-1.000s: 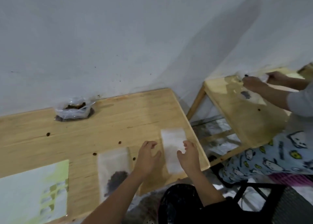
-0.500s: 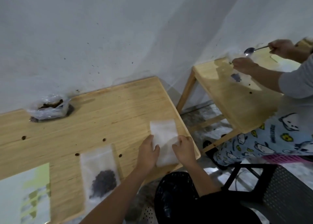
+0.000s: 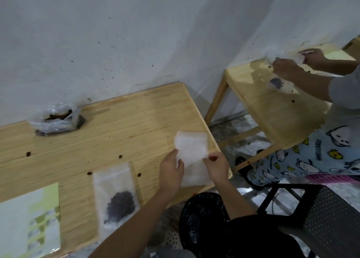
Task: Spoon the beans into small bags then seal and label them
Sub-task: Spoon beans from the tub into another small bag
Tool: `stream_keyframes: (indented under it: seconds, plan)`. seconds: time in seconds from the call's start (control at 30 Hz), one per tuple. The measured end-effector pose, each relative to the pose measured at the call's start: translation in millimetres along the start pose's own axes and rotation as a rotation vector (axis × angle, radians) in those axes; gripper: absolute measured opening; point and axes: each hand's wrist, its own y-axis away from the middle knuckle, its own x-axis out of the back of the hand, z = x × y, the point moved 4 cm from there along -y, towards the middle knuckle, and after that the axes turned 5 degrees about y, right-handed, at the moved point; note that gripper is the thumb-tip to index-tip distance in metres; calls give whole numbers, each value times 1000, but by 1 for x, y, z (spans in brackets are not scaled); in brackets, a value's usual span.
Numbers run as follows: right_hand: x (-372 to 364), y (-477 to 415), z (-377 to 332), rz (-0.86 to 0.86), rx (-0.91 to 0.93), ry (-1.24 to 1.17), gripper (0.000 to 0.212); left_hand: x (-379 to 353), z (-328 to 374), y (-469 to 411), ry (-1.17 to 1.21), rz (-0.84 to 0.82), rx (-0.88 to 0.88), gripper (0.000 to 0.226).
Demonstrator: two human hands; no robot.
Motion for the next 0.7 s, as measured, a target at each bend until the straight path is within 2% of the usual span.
stream_keyframes:
  seconds: [0.1, 0.2, 0.43, 0.53, 0.7]
  plan:
    - [2, 5, -4, 45, 25, -100, 19, 3, 4, 0, 61, 30, -37, 36]
    - [6, 10, -18, 69, 137, -168, 23, 9, 14, -1, 169, 38, -16, 40]
    - [2, 21, -58, 16, 341, -150, 23, 49, 32, -18, 360, -3, -34, 53]
    - [-9, 29, -75, -64, 423, -121, 22, 81, 34, -29, 440, -10, 15, 46]
    - [-47, 52, -113, -163, 554, -15, 19, 139, 25, -44, 341, -68, 67, 24]
